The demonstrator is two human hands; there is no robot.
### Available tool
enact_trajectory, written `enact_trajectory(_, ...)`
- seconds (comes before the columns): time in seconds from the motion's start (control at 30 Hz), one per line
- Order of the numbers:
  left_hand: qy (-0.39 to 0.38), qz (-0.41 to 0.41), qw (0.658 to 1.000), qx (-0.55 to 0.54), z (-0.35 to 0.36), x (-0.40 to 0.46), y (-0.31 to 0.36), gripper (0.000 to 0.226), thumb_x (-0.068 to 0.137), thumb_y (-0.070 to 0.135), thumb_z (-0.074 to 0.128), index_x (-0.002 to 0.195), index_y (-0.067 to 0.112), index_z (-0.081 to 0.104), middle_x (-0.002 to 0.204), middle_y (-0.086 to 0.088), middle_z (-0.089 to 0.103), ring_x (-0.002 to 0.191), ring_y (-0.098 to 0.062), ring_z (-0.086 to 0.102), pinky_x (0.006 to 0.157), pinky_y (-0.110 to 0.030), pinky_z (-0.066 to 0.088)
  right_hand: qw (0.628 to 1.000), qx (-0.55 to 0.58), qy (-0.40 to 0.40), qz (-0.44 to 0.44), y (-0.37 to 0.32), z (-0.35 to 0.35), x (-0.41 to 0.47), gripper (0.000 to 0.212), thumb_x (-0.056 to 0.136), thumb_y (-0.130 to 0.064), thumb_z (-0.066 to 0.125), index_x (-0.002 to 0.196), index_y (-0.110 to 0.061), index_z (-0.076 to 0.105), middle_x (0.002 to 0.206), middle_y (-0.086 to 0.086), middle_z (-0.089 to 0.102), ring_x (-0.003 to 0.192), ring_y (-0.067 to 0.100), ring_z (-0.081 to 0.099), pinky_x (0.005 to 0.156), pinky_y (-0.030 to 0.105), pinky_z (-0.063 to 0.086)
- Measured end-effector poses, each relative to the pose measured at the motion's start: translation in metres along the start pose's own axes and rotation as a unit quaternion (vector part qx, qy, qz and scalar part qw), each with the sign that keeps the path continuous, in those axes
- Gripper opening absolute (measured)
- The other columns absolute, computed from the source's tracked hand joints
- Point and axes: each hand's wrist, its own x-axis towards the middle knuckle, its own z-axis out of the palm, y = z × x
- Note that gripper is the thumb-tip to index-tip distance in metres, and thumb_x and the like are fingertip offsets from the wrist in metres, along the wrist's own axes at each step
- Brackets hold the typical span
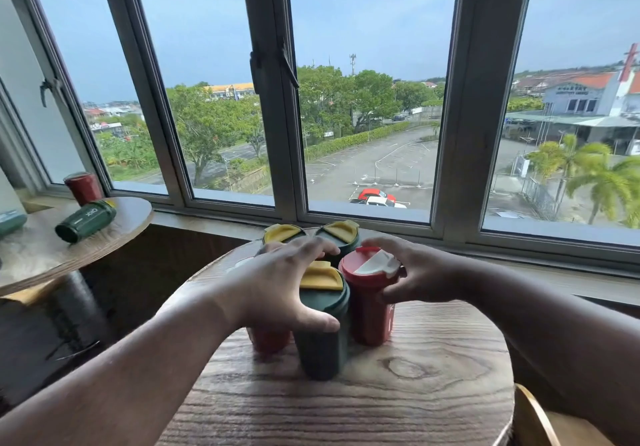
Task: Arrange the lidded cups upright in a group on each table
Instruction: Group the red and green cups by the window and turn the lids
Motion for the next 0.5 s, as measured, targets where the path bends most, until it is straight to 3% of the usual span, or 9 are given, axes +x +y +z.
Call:
enact_trajectory(0.1, 0.016, -0.002, 1.000, 0.016, 0.001, -0.001, -0.001, 0.096, 0.060, 0.070, 0.079, 0.140, 0.045, 0.034, 0.129, 0.025, 0.043, 0.117, -0.004, 0.034, 0.094, -0.023, 0.026, 0.999, -0.008, 0.033, 0.018, 0.003, 0.006, 0.000, 0.111, 0.041, -0.083, 0.076, 0.139, -0.049, 0.039, 0.128, -0.012, 0.061, 0.116, 0.015, 0.060, 0.102, 0.043, 0.050)
enact_trajectory(0.2, 0.010, 0.010, 1.000, 0.017, 0.001, -0.001, -0.004, 0.092, 0.060, 0.068, 0.080, 0.138, 0.045, 0.035, 0.119, 0.027, 0.042, 0.105, -0.001, 0.032, 0.093, -0.024, 0.025, 0.996, -0.032, 0.073, 0.035, 0.005, 0.013, 0.002, 0.125, 0.030, -0.103, 0.057, 0.140, -0.047, 0.039, 0.130, -0.012, 0.061, 0.118, 0.015, 0.059, 0.102, 0.042, 0.049)
enact_trajectory(0.33, -0.031, 0.034, 0.999, -0.022, -0.004, 0.002, -0.014, 0.091, 0.059, 0.068, 0.078, 0.137, 0.054, 0.033, 0.131, 0.031, 0.045, 0.120, 0.002, 0.040, 0.105, -0.027, 0.035, 0.996, 0.003, 0.080, 0.028, 0.008, 0.016, 0.001, 0.118, 0.034, -0.097, 0.065, 0.137, -0.045, 0.043, 0.120, -0.011, 0.064, 0.110, 0.014, 0.061, 0.100, 0.041, 0.051)
enact_trajectory(0.43, -0.058, 0.060, 0.995, -0.049, -0.004, 0.005, -0.020, 0.085, 0.064, 0.050, 0.082, 0.137, 0.050, 0.039, 0.130, 0.029, 0.050, 0.121, 0.011, 0.043, 0.102, -0.016, 0.033, 0.996, 0.039, 0.071, 0.022, 0.006, 0.016, -0.001, 0.112, 0.041, -0.079, 0.076, 0.141, -0.038, 0.044, 0.121, -0.010, 0.062, 0.111, 0.012, 0.060, 0.102, 0.040, 0.050)
enact_trajectory(0.5, -0.034, 0.060, 0.997, -0.038, -0.003, 0.005, -0.018, 0.081, 0.066, 0.052, 0.083, 0.136, 0.047, 0.043, 0.129, 0.028, 0.051, 0.115, 0.013, 0.042, 0.096, -0.007, 0.030, 0.996, 0.041, 0.072, 0.014, 0.005, 0.016, -0.001, 0.110, 0.043, -0.076, 0.076, 0.140, -0.037, 0.044, 0.120, -0.011, 0.061, 0.110, 0.012, 0.060, 0.102, 0.039, 0.050)
